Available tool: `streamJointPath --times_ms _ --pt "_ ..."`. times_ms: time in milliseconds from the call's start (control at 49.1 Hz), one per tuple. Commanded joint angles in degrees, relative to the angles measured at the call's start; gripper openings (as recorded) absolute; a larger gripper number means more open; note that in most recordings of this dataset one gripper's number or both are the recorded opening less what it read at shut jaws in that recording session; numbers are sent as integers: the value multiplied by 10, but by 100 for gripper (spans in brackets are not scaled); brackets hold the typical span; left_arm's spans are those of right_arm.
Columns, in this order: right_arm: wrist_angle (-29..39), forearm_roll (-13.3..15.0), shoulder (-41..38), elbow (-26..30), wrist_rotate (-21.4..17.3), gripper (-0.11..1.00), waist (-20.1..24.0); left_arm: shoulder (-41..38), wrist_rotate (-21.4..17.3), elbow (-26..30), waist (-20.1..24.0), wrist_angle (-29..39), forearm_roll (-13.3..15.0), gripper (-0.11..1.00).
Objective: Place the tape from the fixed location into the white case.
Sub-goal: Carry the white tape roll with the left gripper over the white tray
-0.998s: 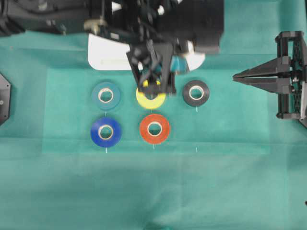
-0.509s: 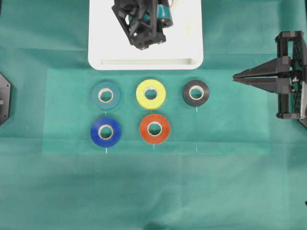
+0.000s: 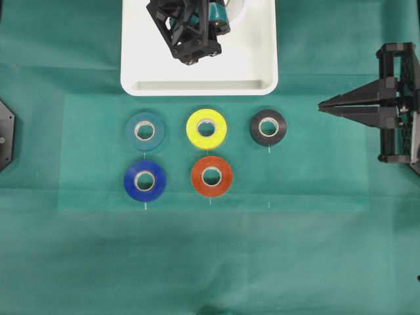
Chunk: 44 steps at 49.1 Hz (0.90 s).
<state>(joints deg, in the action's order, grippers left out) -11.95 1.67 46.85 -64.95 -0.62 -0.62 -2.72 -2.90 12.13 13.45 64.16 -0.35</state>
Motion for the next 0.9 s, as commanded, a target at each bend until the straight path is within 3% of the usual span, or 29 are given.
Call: streamJointPath --times_ms 0,346,876 --pt "-3 1 -1 16 0 0 0 23 0 8 0 -3 -2 28" --pt "-3 1 -1 15 1 0 0 30 0 -8 0 -15 -2 28" --pt "-3 1 -8 15 3 0 0 42 2 -200 33 -169 -1 28"
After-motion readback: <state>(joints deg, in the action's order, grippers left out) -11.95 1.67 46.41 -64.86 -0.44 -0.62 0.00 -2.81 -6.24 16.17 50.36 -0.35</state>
